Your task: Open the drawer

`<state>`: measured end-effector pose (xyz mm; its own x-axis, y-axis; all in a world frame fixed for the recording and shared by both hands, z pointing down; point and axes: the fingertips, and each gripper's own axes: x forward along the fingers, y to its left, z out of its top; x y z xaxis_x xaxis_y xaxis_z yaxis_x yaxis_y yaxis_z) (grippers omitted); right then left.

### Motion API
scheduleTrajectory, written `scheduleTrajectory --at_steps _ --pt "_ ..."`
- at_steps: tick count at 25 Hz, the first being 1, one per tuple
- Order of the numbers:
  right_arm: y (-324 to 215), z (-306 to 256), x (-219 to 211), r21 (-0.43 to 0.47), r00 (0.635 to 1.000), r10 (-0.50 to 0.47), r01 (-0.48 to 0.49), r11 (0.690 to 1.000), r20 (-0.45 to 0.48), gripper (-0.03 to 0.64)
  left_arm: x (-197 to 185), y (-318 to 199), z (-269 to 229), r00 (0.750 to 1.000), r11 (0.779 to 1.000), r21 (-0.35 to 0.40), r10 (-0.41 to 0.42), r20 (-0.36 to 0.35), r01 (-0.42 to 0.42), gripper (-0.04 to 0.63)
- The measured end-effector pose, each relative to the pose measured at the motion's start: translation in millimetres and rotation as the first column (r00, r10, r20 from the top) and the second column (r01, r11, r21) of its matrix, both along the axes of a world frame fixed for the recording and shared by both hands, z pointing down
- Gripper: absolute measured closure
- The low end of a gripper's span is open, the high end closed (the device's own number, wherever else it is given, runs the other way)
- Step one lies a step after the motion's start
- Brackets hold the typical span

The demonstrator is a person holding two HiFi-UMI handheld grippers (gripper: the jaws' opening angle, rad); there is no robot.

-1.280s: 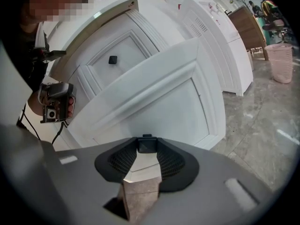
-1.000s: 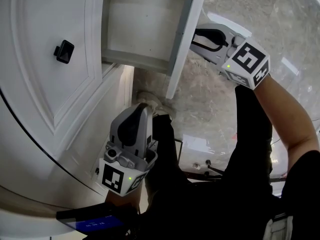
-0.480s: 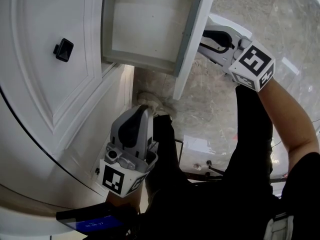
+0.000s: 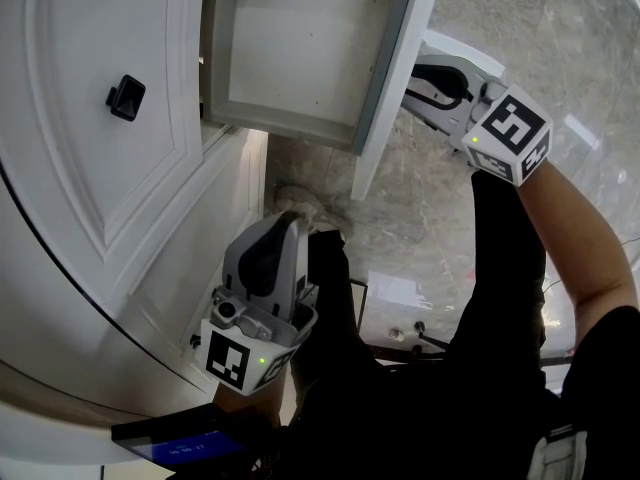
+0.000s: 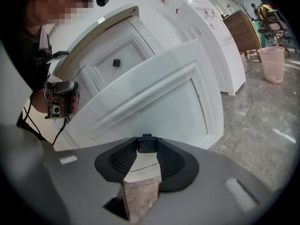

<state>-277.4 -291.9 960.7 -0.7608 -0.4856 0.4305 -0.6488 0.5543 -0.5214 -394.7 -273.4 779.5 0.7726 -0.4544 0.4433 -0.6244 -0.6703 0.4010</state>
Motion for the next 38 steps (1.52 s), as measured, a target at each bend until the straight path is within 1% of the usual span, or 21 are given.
scheduleTrajectory --at_steps 5,11,15,21,23,26,30,34,38 --pt "2 1 -2 -0.003 1.000 0.013 -0.013 1.000 0.008 0.486 -2 1 2 1.000 1.000 -0.009 0.000 -0.003 0.000 0.604" --pt "1 2 -1 0.004 1.000 -0.010 0.010 1.000 0.020 0.488 -6 -9 1 1.000 1.000 -0.006 -0.017 -0.010 0.017 0.604" --pt "1 3 0 0.012 1.000 -0.012 0.011 1.000 0.027 0.488 -5 -8 3 1.000 1.000 -0.007 -0.005 -0.005 0.005 0.604" --pt "1 5 1 -0.011 0.999 0.004 -0.004 1.000 0.032 0.486 -4 -12 -2 1.000 1.000 -0.009 -0.006 -0.008 0.006 0.604" --pt "0 5 1 -0.017 1.000 0.013 -0.012 1.000 0.016 0.484 -4 -14 -8 1.000 1.000 -0.003 -0.007 -0.010 0.007 0.604" --pt "3 5 3 -0.030 0.999 0.014 -0.015 0.999 -0.046 0.482 -6 -12 -16 1.000 1.000 -0.004 0.007 -0.001 -0.007 0.604" --pt "11 -5 15 -0.047 0.994 0.025 -0.030 0.998 -0.108 0.480 -1 -14 -32 1.000 1.000 0.004 -0.001 -0.012 0.001 0.604" --pt "16 -32 31 -0.040 0.990 0.063 -0.068 0.997 -0.130 0.480 19 2 -55 0.998 0.999 -0.014 0.043 -0.049 -0.044 0.604" --pt "18 -74 48 -0.019 0.984 0.109 -0.113 0.993 -0.143 0.486 42 9 -89 0.995 0.997 0.013 0.083 -0.059 -0.082 0.604"
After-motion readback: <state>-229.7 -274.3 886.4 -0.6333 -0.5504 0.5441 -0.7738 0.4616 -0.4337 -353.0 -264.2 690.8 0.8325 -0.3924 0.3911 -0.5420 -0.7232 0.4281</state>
